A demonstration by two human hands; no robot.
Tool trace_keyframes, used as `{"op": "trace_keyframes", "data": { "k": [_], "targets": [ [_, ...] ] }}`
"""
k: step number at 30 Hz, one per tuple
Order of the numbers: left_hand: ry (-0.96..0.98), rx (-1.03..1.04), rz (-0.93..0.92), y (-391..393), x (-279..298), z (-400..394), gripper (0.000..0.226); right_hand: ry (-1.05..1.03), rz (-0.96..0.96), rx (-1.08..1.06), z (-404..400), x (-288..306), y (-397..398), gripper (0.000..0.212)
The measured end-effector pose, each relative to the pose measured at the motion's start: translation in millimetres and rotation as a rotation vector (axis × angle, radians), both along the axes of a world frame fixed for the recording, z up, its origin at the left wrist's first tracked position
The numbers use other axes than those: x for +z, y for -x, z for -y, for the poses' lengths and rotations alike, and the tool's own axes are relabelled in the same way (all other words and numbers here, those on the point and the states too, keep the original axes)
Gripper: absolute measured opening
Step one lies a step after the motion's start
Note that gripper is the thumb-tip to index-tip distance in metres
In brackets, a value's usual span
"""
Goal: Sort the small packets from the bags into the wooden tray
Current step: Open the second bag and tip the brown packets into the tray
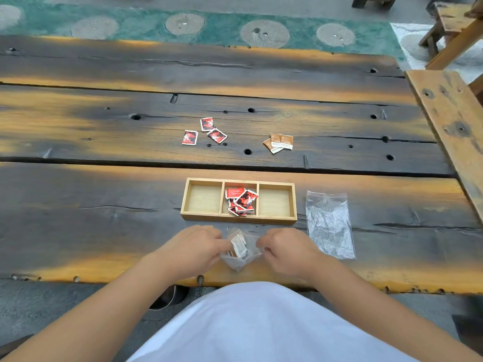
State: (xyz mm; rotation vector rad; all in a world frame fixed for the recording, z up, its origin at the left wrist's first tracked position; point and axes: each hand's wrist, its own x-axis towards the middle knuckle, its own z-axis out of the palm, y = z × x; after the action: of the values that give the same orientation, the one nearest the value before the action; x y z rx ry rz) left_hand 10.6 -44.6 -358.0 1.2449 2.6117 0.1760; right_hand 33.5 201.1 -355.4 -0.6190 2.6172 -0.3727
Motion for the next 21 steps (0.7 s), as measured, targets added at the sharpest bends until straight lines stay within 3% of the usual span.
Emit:
{"op": "trace_keyframes", "data": {
  "k": [5, 9, 13, 18, 21],
  "targets": [
    [-0.036, 0.101, 0.012, 8.7, 6.7, -2.8, 0.038, 0.026, -0.03, 0.021, -36.7, 1.0, -0.4, 0.025],
    [-0.06, 0.167, 0.084, 12.1, 8.0, -13.9, 0.035, 0.156, -0.137, 0.006, -45.2, 2.1, -8.0, 0.035],
    [-0.249, 0.297, 0.312, 8.7, 3.5, -32.3, 0.045, 0.232, -0.308, -0.01, -47.0, 13.0, -15.3, 0.025],
    [-0.516, 0.629, 0.771, -8.8, -11.8, -76.5, 0.105, 0.285, -0.396, -0.079, -55.1, 29.2, -15.9, 0.023],
    [-0.526, 0.625, 0.977, -15.8, -15.4, -103.7, 0.103, 0.378, -0.418, -0.177, -60.4, 36.4, -14.0, 0.017]
  ]
}}
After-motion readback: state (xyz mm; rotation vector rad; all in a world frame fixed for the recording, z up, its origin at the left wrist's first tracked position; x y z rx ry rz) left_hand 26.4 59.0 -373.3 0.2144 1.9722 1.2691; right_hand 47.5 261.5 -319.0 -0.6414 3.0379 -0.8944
